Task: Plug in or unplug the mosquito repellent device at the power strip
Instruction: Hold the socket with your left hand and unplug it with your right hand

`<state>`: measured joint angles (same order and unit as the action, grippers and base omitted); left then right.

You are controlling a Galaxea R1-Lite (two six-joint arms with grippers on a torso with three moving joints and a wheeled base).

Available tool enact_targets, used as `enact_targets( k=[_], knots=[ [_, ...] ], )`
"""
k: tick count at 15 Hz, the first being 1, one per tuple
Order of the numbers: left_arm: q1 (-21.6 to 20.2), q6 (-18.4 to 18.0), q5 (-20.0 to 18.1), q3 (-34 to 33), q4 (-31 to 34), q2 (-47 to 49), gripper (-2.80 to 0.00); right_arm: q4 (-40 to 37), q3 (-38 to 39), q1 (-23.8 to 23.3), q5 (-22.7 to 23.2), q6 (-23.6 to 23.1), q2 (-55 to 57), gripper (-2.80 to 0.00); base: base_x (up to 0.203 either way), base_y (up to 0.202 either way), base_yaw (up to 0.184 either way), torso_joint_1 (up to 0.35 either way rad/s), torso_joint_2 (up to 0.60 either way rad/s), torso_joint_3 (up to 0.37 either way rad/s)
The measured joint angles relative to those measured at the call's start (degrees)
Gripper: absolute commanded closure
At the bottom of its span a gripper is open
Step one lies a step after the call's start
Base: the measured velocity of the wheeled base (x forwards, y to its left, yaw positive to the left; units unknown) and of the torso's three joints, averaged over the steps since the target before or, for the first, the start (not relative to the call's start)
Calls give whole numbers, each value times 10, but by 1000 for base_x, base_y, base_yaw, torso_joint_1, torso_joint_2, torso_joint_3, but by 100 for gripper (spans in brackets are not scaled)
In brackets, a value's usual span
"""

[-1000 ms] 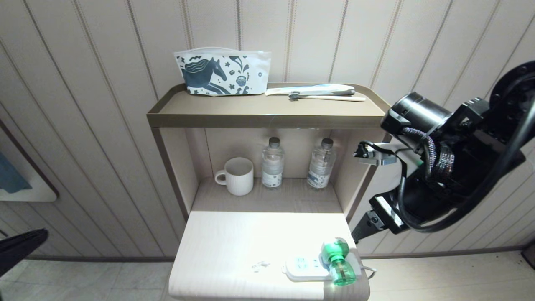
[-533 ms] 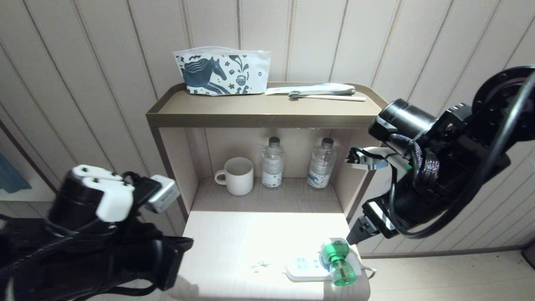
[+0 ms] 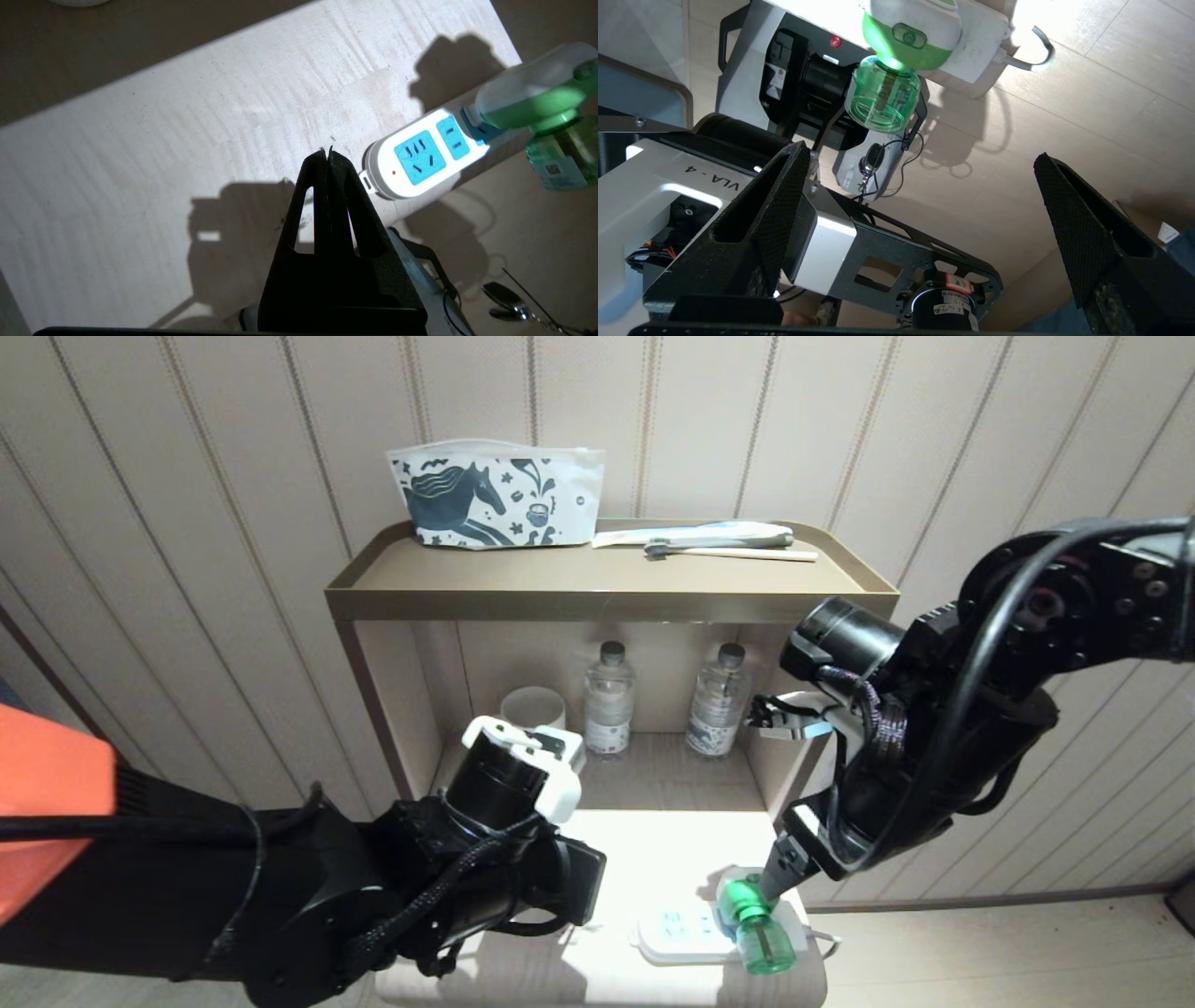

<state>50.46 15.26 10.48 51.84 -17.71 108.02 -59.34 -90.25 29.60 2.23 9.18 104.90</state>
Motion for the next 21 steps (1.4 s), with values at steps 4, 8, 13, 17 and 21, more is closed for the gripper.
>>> enact_targets(
  k=[4, 8, 13, 17, 21],
  knots=[
    [33, 6, 60, 34, -50, 85, 0, 21, 6, -1, 0, 0, 26, -280, 0, 0, 0, 0, 0, 0],
    [48, 17, 68, 69, -53, 130, 0, 23, 12, -6, 0, 0, 46, -280, 0, 0, 0, 0, 0, 0],
    [62, 28, 81, 100, -52, 166, 0, 43, 13, -6, 0, 0, 64, -280, 0, 0, 0, 0, 0, 0],
    [88, 37, 83, 95, -48, 174, 0, 49, 22, -7, 0, 0, 74, -280, 0, 0, 0, 0, 0, 0],
    [100, 38, 98, 100, -51, 178, 0, 62, 30, -7, 0, 0, 80, -280, 0, 0, 0, 0, 0, 0]
  ],
)
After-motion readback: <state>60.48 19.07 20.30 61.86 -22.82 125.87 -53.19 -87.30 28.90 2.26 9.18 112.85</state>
